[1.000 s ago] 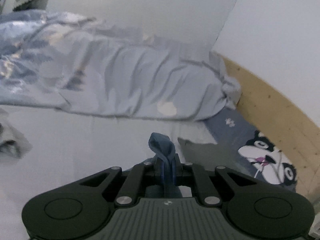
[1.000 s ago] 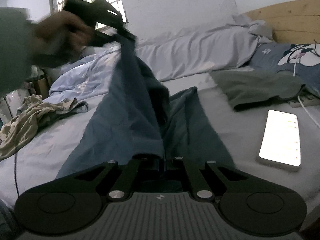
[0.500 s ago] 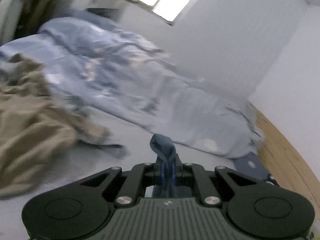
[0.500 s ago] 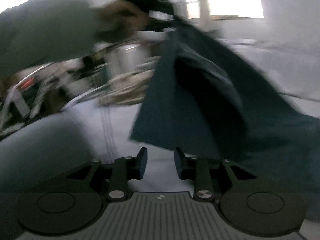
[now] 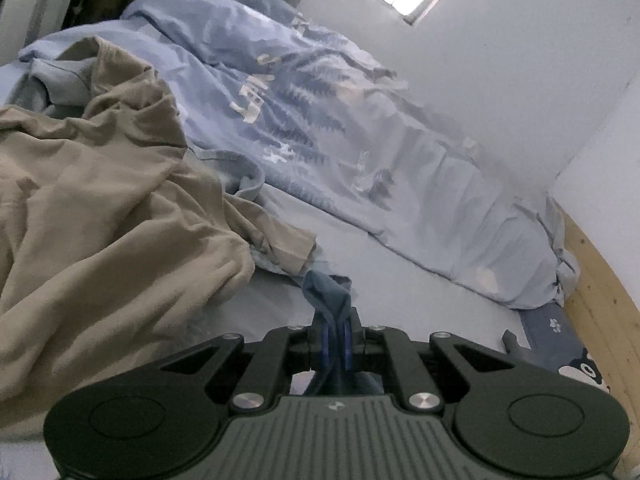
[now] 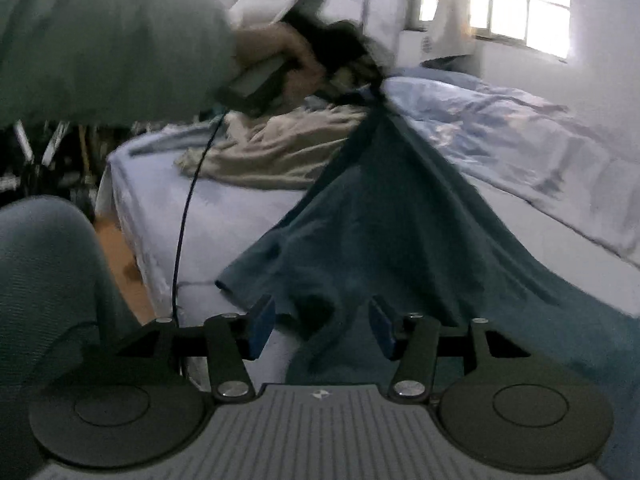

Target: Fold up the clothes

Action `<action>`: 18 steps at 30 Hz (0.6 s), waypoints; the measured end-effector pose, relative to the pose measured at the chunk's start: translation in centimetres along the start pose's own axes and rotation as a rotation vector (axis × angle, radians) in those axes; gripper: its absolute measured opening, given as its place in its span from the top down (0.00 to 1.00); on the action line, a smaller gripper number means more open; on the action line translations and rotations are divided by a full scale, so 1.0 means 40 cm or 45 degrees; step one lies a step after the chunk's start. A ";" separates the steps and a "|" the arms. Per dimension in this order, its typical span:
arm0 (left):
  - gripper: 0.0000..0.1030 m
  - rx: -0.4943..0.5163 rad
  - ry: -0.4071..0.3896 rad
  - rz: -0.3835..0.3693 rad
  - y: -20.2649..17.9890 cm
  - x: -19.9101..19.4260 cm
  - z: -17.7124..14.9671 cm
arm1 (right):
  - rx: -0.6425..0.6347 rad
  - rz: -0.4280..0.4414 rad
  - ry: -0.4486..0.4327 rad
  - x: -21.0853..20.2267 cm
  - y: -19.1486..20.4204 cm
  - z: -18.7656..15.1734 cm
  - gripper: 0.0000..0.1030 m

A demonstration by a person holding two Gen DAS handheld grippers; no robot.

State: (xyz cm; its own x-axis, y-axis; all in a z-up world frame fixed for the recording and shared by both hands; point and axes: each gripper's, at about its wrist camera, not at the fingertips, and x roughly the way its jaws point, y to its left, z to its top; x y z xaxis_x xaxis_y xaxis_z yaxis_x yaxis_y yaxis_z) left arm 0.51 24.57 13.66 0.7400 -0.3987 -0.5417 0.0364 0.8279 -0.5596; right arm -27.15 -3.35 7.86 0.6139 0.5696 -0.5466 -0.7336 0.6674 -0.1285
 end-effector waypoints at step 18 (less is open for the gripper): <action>0.95 -0.069 0.062 -0.114 0.127 0.050 -0.020 | -0.873 -0.150 0.103 0.266 0.257 -0.083 0.91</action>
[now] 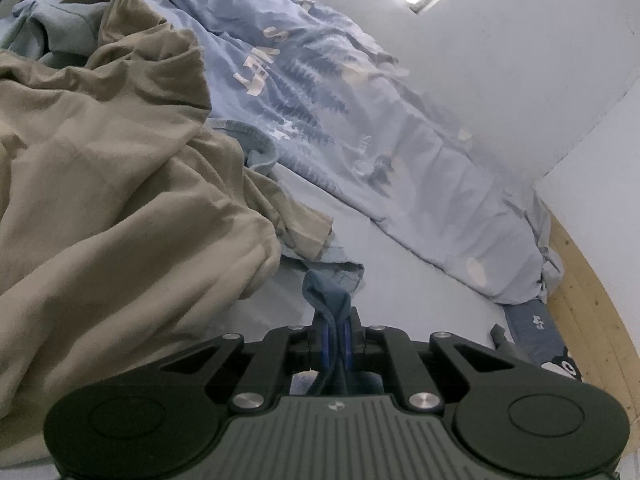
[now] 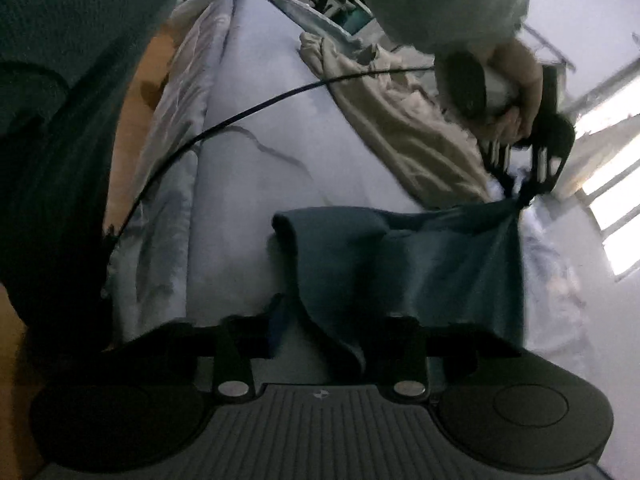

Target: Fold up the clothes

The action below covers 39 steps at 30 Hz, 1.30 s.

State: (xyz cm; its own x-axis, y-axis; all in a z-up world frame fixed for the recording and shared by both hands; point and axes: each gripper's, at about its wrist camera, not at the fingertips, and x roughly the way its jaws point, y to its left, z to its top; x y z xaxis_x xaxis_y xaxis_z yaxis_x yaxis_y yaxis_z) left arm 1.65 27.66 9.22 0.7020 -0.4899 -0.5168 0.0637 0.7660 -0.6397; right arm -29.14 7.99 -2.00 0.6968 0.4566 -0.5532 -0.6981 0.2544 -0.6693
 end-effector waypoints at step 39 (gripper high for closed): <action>0.95 -0.017 0.039 0.019 0.041 0.009 -0.016 | 0.009 -0.232 0.032 -0.076 0.079 -0.029 0.35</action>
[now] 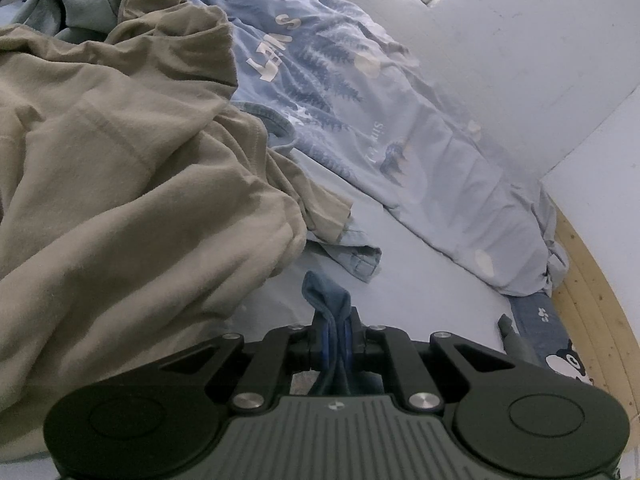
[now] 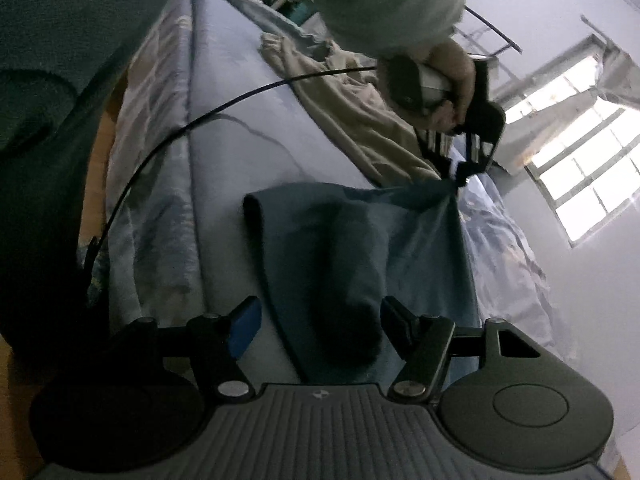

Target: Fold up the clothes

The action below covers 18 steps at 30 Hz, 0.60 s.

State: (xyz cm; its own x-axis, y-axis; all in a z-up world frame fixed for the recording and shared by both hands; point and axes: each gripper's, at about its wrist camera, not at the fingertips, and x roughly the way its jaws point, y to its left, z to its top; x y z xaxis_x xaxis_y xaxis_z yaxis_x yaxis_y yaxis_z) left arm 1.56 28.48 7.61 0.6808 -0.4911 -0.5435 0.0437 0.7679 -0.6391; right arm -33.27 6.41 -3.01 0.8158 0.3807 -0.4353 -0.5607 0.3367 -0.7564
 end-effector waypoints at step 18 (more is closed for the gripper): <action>0.95 0.008 0.017 0.008 0.003 0.000 0.014 | 0.328 0.056 0.163 0.085 -0.106 0.037 0.51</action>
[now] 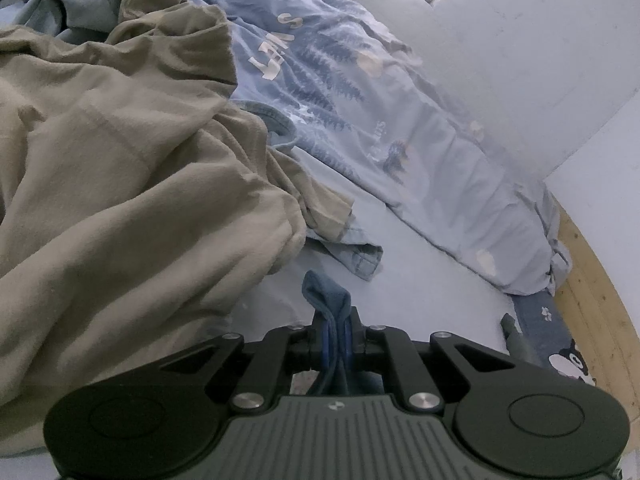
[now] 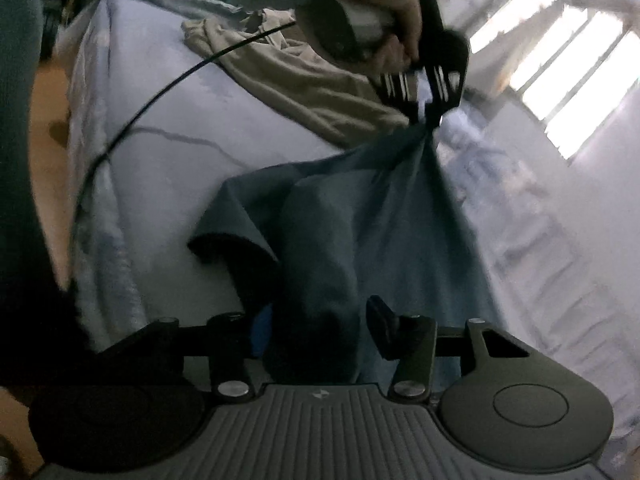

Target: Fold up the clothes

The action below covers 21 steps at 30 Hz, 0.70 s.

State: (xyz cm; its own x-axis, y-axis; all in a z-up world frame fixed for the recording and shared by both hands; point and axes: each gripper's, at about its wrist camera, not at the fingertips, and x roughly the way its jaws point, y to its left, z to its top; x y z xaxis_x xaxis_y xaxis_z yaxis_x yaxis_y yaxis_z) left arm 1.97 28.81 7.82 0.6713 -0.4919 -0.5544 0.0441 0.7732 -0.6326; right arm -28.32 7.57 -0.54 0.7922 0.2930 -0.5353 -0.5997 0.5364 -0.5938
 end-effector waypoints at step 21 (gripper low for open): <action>0.95 0.025 -0.007 0.005 -0.030 -0.006 -0.009 | 0.089 0.201 -0.053 0.047 -0.018 0.012 0.84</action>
State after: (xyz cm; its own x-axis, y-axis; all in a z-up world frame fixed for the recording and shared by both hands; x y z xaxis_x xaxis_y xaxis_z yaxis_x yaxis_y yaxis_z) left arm 1.48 27.86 8.52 0.6757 -0.4864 -0.5540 0.0558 0.7830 -0.6195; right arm -26.34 8.09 -0.84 0.6939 0.4096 -0.5922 -0.7086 0.5344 -0.4607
